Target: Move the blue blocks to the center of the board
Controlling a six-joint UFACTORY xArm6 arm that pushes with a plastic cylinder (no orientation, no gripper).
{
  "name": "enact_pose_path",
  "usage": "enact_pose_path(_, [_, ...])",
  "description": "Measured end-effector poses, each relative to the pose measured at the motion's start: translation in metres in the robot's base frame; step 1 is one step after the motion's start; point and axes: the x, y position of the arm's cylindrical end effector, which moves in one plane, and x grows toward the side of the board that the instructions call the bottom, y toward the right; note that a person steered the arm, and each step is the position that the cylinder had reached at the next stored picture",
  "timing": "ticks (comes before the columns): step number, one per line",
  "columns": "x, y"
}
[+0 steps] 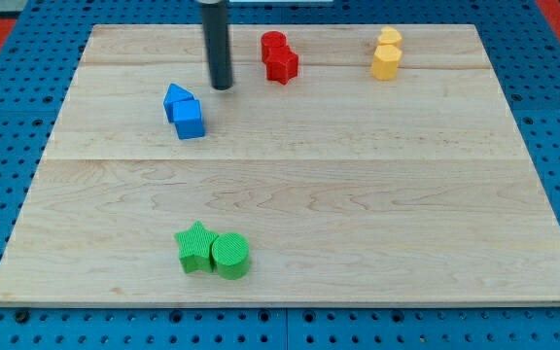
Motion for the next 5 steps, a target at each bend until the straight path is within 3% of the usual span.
enact_pose_path(2, [0.001,-0.123])
enact_pose_path(3, [0.022,-0.125])
enact_pose_path(5, [0.040,-0.042])
